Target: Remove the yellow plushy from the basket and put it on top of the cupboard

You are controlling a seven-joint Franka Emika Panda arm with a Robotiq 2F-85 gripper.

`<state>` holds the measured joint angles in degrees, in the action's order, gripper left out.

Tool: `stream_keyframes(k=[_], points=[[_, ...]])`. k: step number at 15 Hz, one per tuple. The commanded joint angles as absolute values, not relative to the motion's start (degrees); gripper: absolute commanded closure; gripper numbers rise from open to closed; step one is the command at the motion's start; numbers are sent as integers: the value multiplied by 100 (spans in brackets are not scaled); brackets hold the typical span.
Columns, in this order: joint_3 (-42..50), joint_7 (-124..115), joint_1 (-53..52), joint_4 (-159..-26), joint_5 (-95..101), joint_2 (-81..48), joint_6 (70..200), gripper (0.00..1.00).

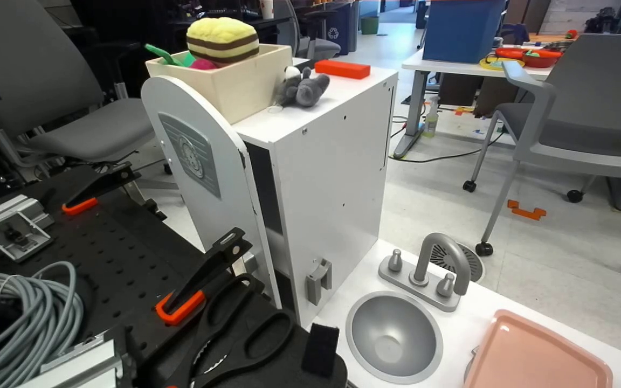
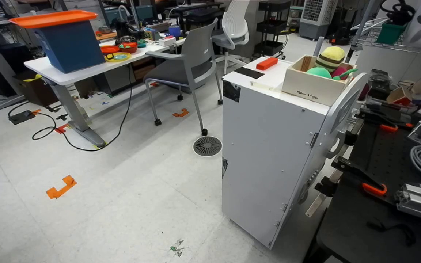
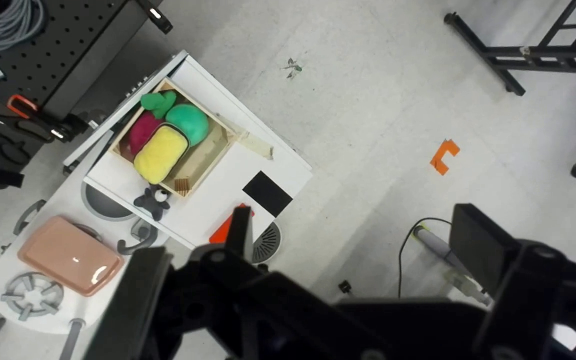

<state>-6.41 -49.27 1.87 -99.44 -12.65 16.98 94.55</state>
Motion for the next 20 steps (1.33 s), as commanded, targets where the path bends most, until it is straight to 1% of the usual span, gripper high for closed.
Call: stream_keyframes(k=[1,16,17,20], points=[[-565,-5353,226,-9997,-1238,1726,9391,0],[-432,-5175,214,-9938,-970,1721,8856,0],[-464,-5290,231,-10058,-977,1692,9076,0],[-465,-5232,231,-10056,-978,1699,9062,0]])
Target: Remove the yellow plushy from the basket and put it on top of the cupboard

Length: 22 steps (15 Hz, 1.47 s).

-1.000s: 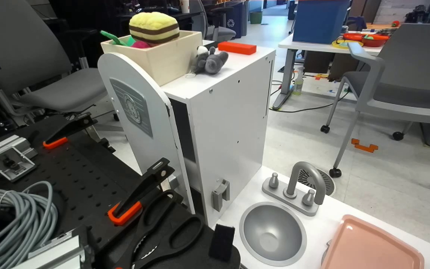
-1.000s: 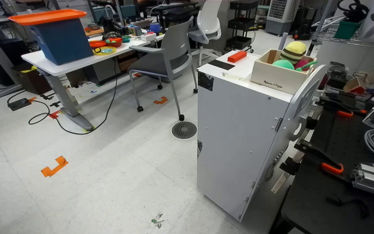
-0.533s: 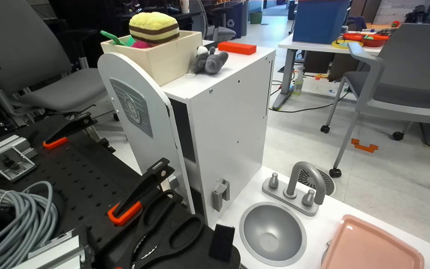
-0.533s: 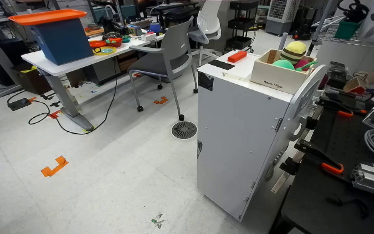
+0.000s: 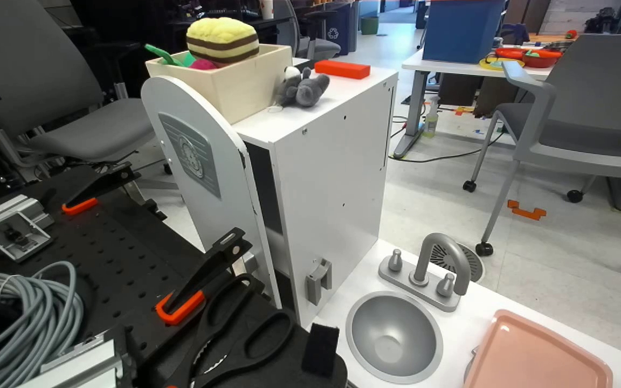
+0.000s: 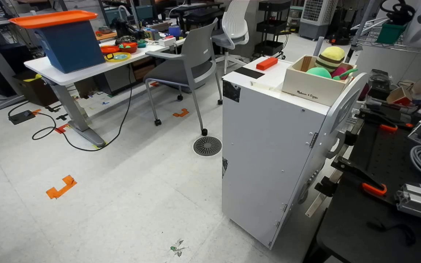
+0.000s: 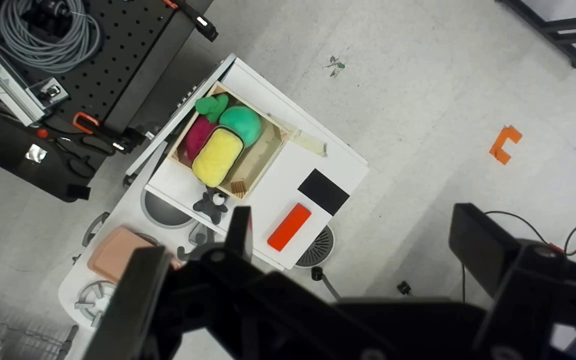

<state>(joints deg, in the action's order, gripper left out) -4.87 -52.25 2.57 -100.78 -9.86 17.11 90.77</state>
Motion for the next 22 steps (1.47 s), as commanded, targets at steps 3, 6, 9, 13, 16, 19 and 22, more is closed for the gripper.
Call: stream_keyframes(k=[3,6,9,13,16,19,22], points=[[-500,-5323,254,-9980,-890,1491,9267,0],[-519,-5392,247,-9978,-719,1204,9405,0],[-496,-5419,210,-9968,-524,919,9448,0],[-474,-5328,153,-10119,-161,806,9512,0],[-427,-5071,116,-10192,-157,836,9479,0],[-345,-4309,79,-10185,-619,865,9259,0],[-274,-3446,83,-10168,-1090,848,8741,0]])
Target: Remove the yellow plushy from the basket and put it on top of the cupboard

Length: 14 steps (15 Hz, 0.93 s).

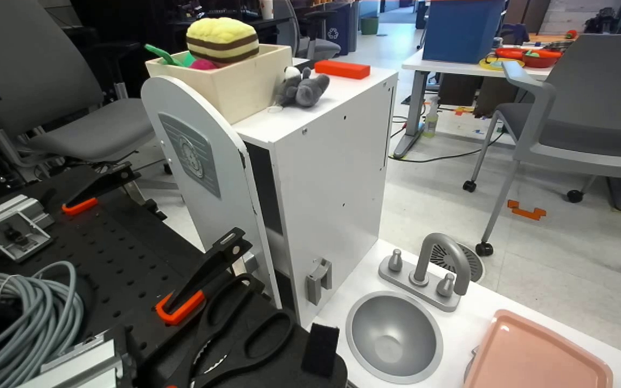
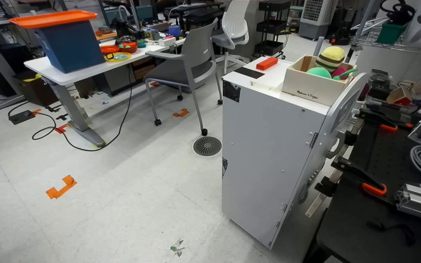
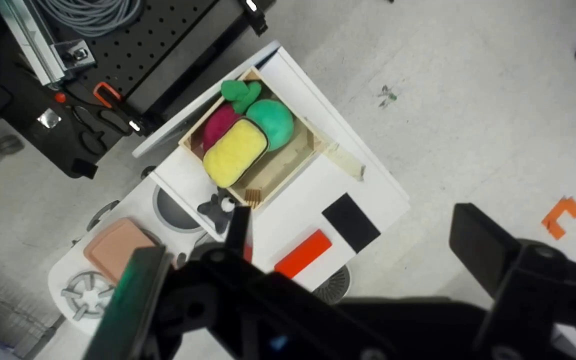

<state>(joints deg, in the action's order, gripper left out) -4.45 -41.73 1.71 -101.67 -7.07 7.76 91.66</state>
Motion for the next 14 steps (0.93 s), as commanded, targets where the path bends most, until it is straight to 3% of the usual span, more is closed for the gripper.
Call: stream_keyframes(k=[1,3,14], points=[[-245,-3187,97,-10118,-1212,805,8513,0],[-208,-2766,126,-10059,-1268,748,8107,0],[-214,-2672,154,-10134,-834,616,8673,0]])
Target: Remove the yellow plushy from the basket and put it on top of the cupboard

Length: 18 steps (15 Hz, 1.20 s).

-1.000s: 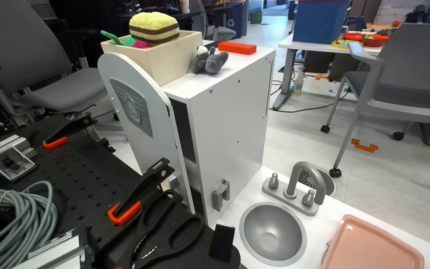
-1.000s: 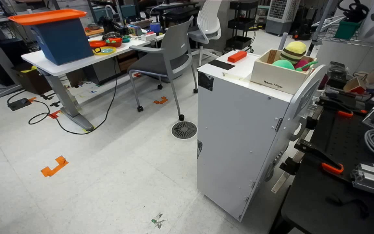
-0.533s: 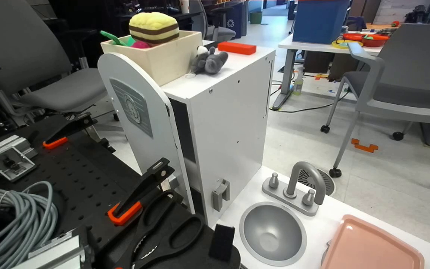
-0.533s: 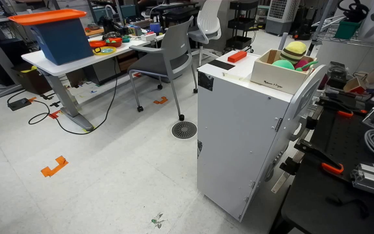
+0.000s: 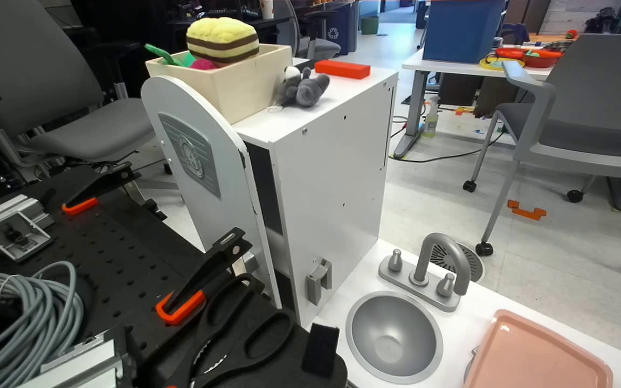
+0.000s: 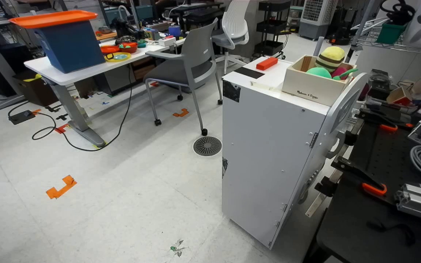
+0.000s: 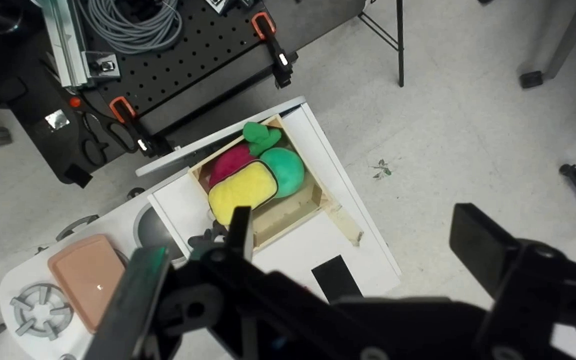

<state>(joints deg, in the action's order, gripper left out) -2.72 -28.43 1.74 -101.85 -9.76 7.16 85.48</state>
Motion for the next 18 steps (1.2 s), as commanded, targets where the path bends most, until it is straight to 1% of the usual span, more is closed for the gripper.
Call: stream_keyframes(k=[1,12,15,18], points=[[-206,-2623,153,-10128,-799,582,8671,0],[-5,-1887,186,-10160,-454,267,8854,0],[42,-1966,197,-10182,-424,238,9035,0],[38,-1981,183,-10173,-466,224,8956,0]])
